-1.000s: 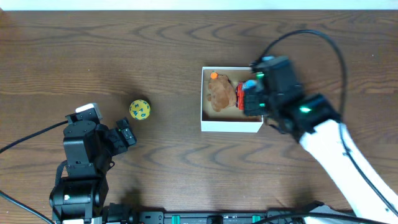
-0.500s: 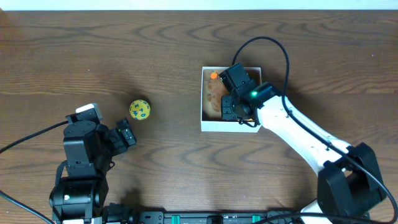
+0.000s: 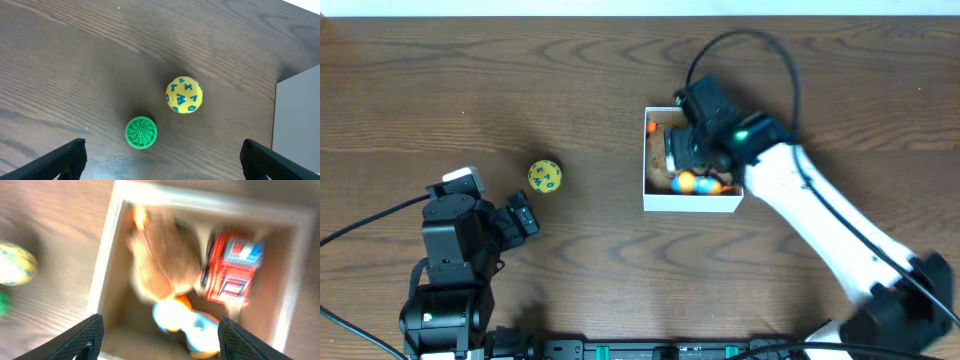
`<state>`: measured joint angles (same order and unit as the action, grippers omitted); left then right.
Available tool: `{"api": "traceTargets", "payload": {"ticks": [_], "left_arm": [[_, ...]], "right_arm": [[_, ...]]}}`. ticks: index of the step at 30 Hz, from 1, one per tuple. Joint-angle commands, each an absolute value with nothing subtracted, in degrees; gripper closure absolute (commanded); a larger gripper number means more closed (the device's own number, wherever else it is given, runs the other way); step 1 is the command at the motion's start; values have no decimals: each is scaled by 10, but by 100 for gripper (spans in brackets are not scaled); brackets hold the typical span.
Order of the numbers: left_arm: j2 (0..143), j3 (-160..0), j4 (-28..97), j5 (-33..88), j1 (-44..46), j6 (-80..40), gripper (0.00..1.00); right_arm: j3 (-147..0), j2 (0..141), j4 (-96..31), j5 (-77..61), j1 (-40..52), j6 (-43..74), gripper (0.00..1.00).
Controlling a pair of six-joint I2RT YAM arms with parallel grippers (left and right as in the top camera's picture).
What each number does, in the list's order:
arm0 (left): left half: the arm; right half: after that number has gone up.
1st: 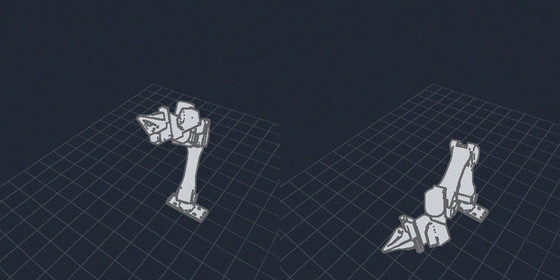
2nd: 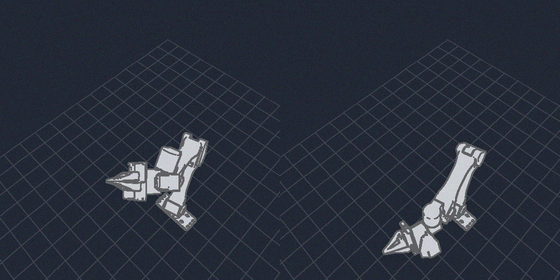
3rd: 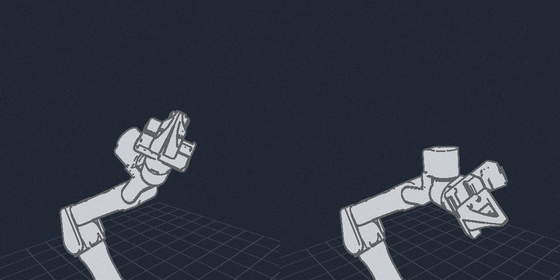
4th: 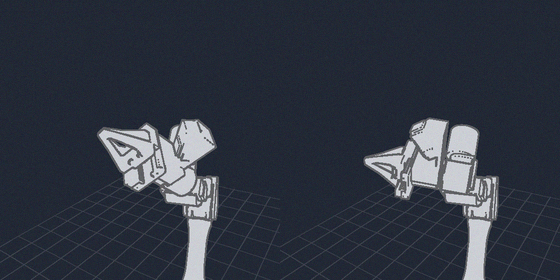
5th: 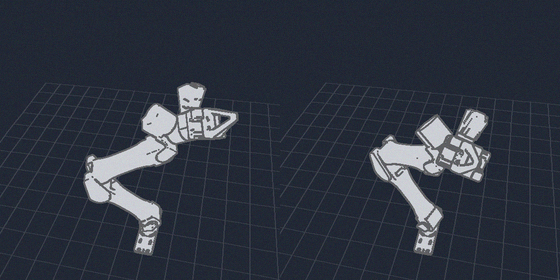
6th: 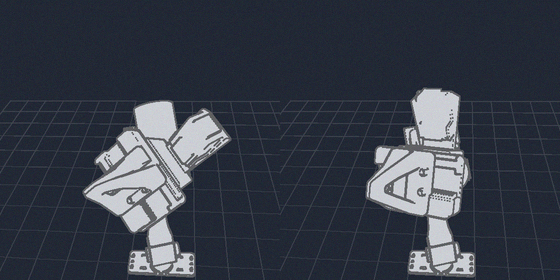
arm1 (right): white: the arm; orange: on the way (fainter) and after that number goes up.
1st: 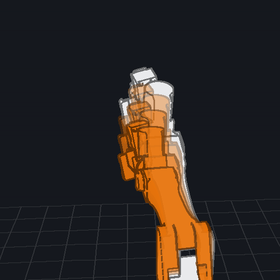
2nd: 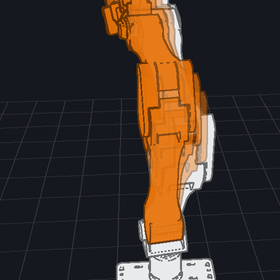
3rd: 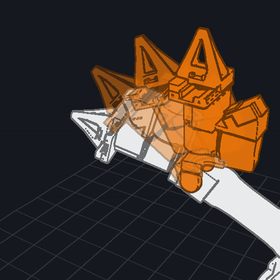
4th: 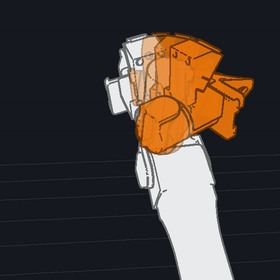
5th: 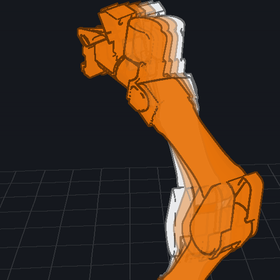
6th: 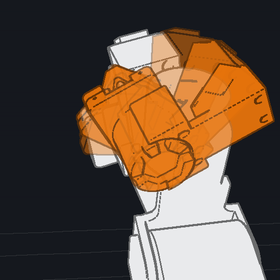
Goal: Pack container
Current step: 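Carry the duck toy into the box and release it, then reach the left gripper to the yellow letter ball and grasp it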
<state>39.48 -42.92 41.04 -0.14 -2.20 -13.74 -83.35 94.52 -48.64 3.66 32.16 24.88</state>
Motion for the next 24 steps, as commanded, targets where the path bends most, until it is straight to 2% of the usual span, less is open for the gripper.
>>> {"api": "traceTargets", "payload": {"ticks": [1,6,9,14,19,24], "left_arm": [[392,-441,416,0,-23,-143,2],[392,-441,416,0,-23,-143,2],[392,-441,416,0,-23,-143,2],[392,-441,414,17,-23,-143,2],[432,-483,428,51,-23,-143,2],[571,-614,484,49,-23,-142,2]], "right_arm": [[-895,885,-514,90,286,242,25],[-903,848,-580,122,186,318,1],[-898,849,-639,98,93,357,1],[-844,858,-668,41,-39,329,1],[-764,862,-652,41,-102,262,1],[-691,862,-627,40,-125,256,1]]}}
